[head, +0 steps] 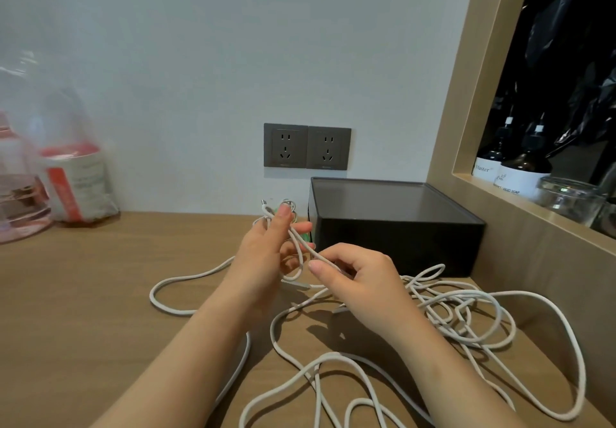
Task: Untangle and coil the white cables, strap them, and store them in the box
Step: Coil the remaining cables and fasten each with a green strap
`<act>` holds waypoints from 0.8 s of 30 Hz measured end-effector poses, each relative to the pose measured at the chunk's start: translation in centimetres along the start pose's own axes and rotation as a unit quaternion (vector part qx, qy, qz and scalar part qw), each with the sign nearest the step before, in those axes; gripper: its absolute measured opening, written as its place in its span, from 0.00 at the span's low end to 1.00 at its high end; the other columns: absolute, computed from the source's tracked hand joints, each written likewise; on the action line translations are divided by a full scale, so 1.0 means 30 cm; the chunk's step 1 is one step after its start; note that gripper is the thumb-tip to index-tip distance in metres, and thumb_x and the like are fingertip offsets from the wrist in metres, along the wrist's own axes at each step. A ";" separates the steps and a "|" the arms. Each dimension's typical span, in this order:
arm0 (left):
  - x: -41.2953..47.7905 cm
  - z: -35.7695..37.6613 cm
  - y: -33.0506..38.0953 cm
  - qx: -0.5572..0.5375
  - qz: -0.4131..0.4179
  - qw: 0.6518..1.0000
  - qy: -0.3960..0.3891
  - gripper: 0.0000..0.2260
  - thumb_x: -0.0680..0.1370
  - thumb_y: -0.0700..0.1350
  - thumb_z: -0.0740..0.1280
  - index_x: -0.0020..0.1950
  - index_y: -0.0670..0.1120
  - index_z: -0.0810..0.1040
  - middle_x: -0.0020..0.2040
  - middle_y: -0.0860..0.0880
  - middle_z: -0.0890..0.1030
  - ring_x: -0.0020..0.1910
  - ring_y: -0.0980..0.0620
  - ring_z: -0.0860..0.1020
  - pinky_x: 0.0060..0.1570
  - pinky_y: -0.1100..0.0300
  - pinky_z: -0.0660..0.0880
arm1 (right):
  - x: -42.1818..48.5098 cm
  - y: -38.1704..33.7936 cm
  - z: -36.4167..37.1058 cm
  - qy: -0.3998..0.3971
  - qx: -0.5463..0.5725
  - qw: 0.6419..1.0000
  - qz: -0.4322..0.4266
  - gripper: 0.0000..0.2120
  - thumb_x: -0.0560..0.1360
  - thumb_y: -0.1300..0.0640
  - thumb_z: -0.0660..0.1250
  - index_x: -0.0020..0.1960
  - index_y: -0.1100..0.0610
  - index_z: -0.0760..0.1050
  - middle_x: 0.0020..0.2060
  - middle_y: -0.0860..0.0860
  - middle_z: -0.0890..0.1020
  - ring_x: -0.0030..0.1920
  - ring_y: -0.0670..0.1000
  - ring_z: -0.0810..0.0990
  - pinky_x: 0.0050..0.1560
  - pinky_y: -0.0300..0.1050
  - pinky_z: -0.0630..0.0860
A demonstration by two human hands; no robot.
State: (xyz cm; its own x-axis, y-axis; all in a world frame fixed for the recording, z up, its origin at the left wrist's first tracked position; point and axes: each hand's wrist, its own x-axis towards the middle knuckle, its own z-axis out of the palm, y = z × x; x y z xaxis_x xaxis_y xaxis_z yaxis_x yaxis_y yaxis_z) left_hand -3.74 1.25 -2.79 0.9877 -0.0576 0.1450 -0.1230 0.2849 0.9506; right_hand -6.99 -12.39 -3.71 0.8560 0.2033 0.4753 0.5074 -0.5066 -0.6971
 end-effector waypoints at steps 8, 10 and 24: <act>0.022 -0.038 0.033 -0.343 -0.075 0.936 0.032 0.15 0.81 0.54 0.56 0.50 0.42 0.72 0.28 0.48 0.77 0.24 0.56 0.78 0.29 0.57 0.80 | 0.005 0.014 -0.022 -0.050 -0.042 0.997 0.051 0.07 0.78 0.48 0.59 0.43 0.46 0.74 0.37 0.43 0.75 0.42 0.42 0.75 0.40 0.33 0.72; 0.023 -0.045 0.033 -0.359 -0.091 0.929 0.026 0.16 0.81 0.55 0.54 0.50 0.43 0.72 0.29 0.49 0.72 0.21 0.58 0.71 0.26 0.62 0.77 | 0.013 0.030 -0.023 -0.018 -0.112 0.993 0.027 0.07 0.75 0.45 0.61 0.43 0.47 0.74 0.42 0.40 0.73 0.48 0.40 0.70 0.43 0.33 0.67; 0.009 -0.093 0.070 -0.332 -0.133 0.932 -0.058 0.19 0.81 0.56 0.52 0.45 0.43 0.73 0.29 0.51 0.67 0.16 0.59 0.62 0.11 0.71 0.57 | 0.019 0.081 -0.105 0.218 -0.039 0.957 0.187 0.09 0.80 0.50 0.56 0.53 0.51 0.73 0.36 0.49 0.77 0.36 0.47 0.76 0.35 0.40 0.71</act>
State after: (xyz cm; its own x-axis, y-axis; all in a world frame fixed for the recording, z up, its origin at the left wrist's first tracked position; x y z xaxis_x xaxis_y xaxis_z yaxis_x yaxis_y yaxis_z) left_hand -3.47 4.49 -1.52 0.9533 -0.3020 -0.0063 0.2489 0.7736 0.5828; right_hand -5.58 -16.14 -3.45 0.8446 -0.3656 0.3913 0.1502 -0.5397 -0.8284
